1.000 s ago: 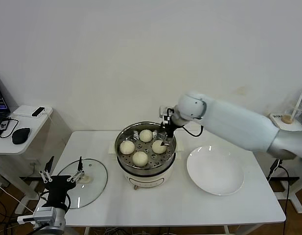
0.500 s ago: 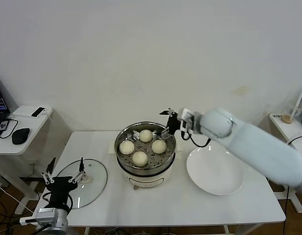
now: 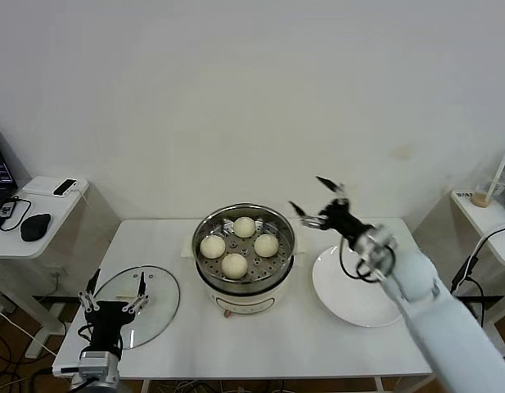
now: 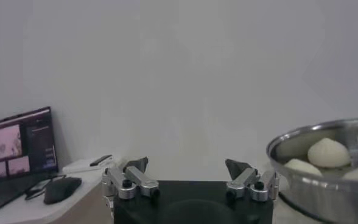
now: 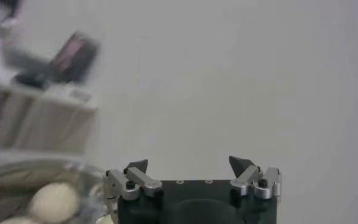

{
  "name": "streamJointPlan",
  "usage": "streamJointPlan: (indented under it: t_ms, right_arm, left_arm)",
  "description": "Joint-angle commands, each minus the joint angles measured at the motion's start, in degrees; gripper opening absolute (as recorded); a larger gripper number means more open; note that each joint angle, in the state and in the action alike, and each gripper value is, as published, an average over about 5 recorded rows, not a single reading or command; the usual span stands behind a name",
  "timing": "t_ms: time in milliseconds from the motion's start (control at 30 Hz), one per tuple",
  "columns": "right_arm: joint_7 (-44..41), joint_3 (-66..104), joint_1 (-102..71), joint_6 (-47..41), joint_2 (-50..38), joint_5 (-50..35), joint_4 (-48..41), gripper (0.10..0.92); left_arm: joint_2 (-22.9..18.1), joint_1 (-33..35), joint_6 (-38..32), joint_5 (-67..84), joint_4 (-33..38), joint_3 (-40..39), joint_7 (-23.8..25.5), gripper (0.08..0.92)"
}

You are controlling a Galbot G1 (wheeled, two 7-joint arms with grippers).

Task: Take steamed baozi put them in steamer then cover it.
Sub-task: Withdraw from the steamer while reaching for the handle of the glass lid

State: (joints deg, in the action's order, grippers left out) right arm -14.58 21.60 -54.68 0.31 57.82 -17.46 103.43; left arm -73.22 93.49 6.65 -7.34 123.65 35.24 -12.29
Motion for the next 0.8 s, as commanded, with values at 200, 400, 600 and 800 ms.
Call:
streamJointPlan:
  t_ms: [200,400,600,800]
  right_arm:
    - [1.9,31.9,-29.4,7.6,18.3,5.8,3.7,0.823]
    - [2.1,32.8,-31.6,7.4,19.9,6.2,4.6,0.823]
    - [2.2,33.2,-33.9,7.8,20.9,6.6,6.0,0.823]
    - [2.3,33.7,-36.5,7.9,21.4,6.1,8.2,0.823]
  left_arm:
    - [7.9,1.1,-8.2,-52.3,-19.7,1.1,1.0,0.823]
    - [10.5,0.9,-8.3,-60.6,-24.2,1.0,0.2,0.823]
    - [11.1,-2.8,-8.1,-62.9,-28.8,0.3,-0.2,0.823]
    - [11.7,-8.8,-7.8,-62.9,-32.7,-1.8,0.0,0.823]
